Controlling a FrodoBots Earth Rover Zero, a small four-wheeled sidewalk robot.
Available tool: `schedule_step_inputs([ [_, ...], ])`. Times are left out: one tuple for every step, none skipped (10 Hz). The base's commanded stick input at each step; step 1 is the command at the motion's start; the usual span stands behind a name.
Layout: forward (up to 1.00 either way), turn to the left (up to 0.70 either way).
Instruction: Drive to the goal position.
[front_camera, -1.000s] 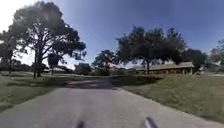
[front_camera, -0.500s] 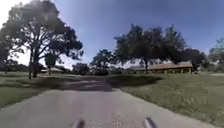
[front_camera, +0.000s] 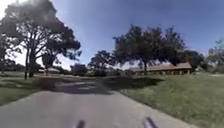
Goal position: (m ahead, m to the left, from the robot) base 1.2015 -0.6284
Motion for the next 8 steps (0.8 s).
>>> schedule_step_inputs([
  [0.7, 0.0],
  [0.7, 0.0],
  [0.7, 0.0],
  [0.7, 0.0],
  [0.7, 0.0],
  [0.7, 0.0],
  [0.7, 0.0],
  [0.7, 0.0],
])
